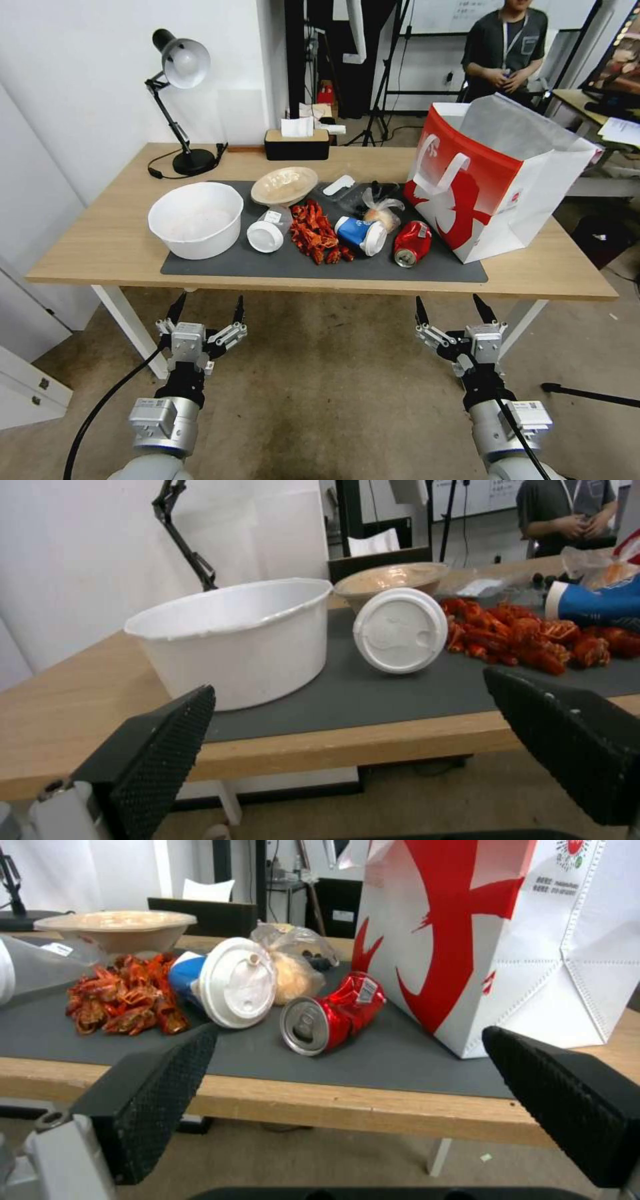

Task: Pick up the trash from the table and place it into the takeout bag.

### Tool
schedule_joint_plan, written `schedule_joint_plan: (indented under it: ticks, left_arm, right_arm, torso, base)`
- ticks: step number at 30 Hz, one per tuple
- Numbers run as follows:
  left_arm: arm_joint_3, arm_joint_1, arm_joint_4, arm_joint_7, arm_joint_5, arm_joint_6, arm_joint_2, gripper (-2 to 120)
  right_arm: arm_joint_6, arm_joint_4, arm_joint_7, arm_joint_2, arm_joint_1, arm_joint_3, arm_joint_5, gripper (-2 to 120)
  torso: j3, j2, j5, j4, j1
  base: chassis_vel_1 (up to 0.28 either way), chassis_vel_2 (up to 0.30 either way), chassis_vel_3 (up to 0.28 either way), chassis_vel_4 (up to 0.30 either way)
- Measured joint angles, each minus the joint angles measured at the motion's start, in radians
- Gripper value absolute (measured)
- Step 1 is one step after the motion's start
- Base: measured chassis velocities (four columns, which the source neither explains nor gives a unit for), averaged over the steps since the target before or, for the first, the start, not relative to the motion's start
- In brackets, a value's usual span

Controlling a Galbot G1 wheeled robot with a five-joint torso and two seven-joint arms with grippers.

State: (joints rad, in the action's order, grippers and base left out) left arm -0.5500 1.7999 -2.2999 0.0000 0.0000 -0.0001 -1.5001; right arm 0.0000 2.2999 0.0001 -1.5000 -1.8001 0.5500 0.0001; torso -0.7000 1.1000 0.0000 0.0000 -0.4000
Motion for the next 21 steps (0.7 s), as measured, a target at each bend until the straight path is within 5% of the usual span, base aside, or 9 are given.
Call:
schedule_joint_plan:
  ticks: [21]
  left_arm:
    - [0.000,0.000,0.000,0.000,0.000,0.000,0.000,100]
  right_arm:
    - [0.000,0.000,0.000,0.000,0.000,0.000,0.000,100]
  torso:
    - [0.000,0.000,0.0000,0.0000,0.000]
  base:
    - [0.000,0.000,0.000,0.000]
